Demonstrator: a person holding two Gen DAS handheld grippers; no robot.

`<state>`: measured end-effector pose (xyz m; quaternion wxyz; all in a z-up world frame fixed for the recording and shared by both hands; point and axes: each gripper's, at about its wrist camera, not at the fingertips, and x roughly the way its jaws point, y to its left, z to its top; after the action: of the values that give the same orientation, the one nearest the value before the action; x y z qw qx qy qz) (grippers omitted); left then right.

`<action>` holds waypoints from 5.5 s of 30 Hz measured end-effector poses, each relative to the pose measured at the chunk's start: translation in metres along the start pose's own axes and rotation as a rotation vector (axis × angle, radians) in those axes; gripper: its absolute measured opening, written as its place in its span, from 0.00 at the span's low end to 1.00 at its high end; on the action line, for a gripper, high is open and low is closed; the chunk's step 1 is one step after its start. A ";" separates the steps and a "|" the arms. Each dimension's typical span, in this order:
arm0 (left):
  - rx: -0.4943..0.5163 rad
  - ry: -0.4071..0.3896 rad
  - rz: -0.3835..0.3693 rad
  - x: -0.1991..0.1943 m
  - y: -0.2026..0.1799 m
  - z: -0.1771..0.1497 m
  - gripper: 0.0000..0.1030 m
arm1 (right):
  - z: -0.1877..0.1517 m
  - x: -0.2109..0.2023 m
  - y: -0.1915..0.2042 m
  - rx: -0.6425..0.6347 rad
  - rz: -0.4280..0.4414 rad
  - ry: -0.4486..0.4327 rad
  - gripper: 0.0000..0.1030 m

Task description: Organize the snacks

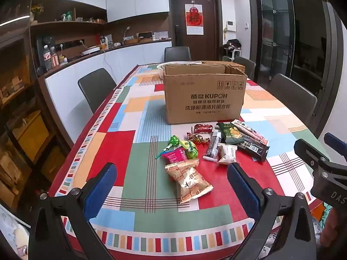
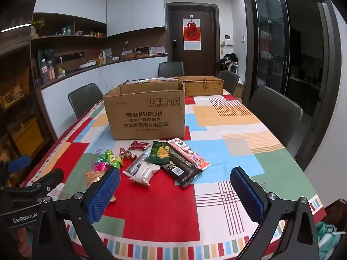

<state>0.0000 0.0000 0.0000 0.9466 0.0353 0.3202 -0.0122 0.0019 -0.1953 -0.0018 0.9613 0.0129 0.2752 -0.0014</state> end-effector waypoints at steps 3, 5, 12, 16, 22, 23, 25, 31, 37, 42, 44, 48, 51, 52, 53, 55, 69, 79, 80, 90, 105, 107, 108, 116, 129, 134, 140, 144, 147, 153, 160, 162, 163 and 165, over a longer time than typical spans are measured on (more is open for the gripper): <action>-0.004 0.001 -0.004 0.000 0.000 0.000 1.00 | 0.000 0.000 0.000 -0.002 -0.002 0.003 0.99; -0.004 -0.001 -0.003 0.000 0.000 0.000 1.00 | 0.000 0.000 0.000 -0.003 -0.002 0.001 0.99; -0.011 -0.007 0.004 -0.002 -0.001 -0.001 1.00 | 0.000 0.000 0.001 -0.004 -0.003 0.001 0.99; -0.014 -0.007 0.003 -0.003 -0.001 0.001 1.00 | 0.000 0.000 0.001 -0.005 -0.002 0.002 0.99; -0.018 -0.021 0.006 -0.006 0.002 0.002 1.00 | 0.001 0.001 0.002 -0.006 -0.004 0.002 0.99; -0.018 -0.021 0.006 -0.007 0.002 0.002 1.00 | 0.001 0.001 0.002 -0.007 -0.005 0.003 0.99; -0.019 -0.017 0.006 -0.007 0.002 0.003 1.00 | 0.002 0.001 0.002 -0.006 -0.004 0.002 0.99; -0.015 -0.014 0.004 -0.006 0.002 0.003 1.00 | 0.000 -0.001 0.001 -0.006 -0.003 0.001 0.99; -0.017 -0.015 0.002 -0.005 0.002 0.002 1.00 | 0.003 -0.003 0.002 -0.003 -0.003 -0.002 0.99; -0.018 -0.016 0.002 -0.004 0.000 0.002 1.00 | 0.003 -0.002 0.002 -0.004 -0.003 -0.002 0.99; -0.019 -0.014 0.001 -0.004 0.001 0.002 1.00 | 0.003 -0.002 0.002 -0.004 -0.003 -0.002 0.99; -0.019 -0.010 -0.001 -0.003 0.000 0.002 1.00 | 0.003 -0.002 0.003 -0.005 -0.003 -0.001 0.99; -0.019 -0.010 -0.002 -0.003 0.001 0.002 1.00 | 0.003 -0.002 0.003 -0.005 -0.004 -0.001 0.99; -0.019 -0.011 -0.002 -0.003 0.001 0.002 1.00 | 0.003 -0.002 0.003 -0.005 -0.004 -0.001 0.99; -0.020 -0.010 -0.002 -0.003 0.001 0.002 1.00 | 0.003 -0.002 0.003 -0.004 -0.003 0.000 0.99; -0.020 -0.009 -0.004 -0.003 0.001 0.001 1.00 | 0.003 -0.002 0.003 -0.005 -0.004 -0.001 0.99; -0.020 -0.009 -0.003 -0.002 0.001 0.001 1.00 | 0.002 -0.002 0.003 -0.007 -0.005 -0.001 0.99; -0.020 -0.007 -0.004 -0.002 0.001 0.001 1.00 | 0.002 0.000 0.002 -0.008 -0.004 0.003 0.99; -0.020 -0.007 -0.003 -0.002 0.001 0.000 1.00 | 0.002 0.001 0.002 -0.008 -0.004 0.003 0.99; -0.022 0.018 -0.008 0.009 0.002 -0.002 1.00 | -0.004 0.013 0.003 -0.011 0.001 0.030 0.99; -0.062 0.166 -0.080 0.059 0.007 -0.001 0.99 | 0.000 0.055 0.016 -0.075 0.073 0.165 0.99; -0.068 0.187 -0.085 0.065 0.007 -0.001 0.98 | -0.001 0.066 0.019 -0.083 0.089 0.192 0.99; -0.069 0.204 -0.091 0.070 0.006 -0.001 0.98 | -0.001 0.070 0.019 -0.082 0.095 0.206 0.99; -0.074 0.299 -0.132 0.101 0.005 0.000 0.91 | -0.004 0.108 0.021 -0.078 0.139 0.304 0.90; -0.124 0.440 -0.198 0.144 0.007 -0.003 0.73 | -0.001 0.159 0.033 -0.083 0.187 0.409 0.75; -0.122 0.470 -0.220 0.154 0.006 -0.004 0.64 | -0.002 0.175 0.037 -0.072 0.206 0.442 0.70; -0.127 0.510 -0.244 0.165 0.005 -0.005 0.55 | -0.005 0.190 0.040 -0.064 0.206 0.486 0.64; -0.131 0.522 -0.259 0.169 0.004 -0.005 0.52 | -0.006 0.196 0.044 -0.075 0.201 0.502 0.58; -0.121 0.525 -0.267 0.170 0.002 -0.005 0.48 | -0.008 0.200 0.045 -0.075 0.212 0.519 0.55; -0.117 0.523 -0.274 0.169 0.002 -0.004 0.45 | -0.011 0.205 0.050 -0.092 0.211 0.557 0.36; -0.080 0.472 -0.287 0.156 -0.003 0.005 0.40 | -0.015 0.204 0.047 -0.076 0.218 0.577 0.32; -0.069 0.451 -0.289 0.152 -0.004 0.008 0.40 | -0.013 0.199 0.045 -0.076 0.223 0.564 0.32; -0.064 0.440 -0.289 0.149 -0.004 0.009 0.40 | -0.011 0.195 0.045 -0.077 0.226 0.554 0.32; -0.048 0.406 -0.280 0.142 -0.005 0.014 0.40 | -0.008 0.189 0.044 -0.080 0.231 0.541 0.32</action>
<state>0.1209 -0.0065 -0.0750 0.8526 -0.0304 0.5056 -0.1283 0.1586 -0.1497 -0.1075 0.8467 0.0064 0.5178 0.1224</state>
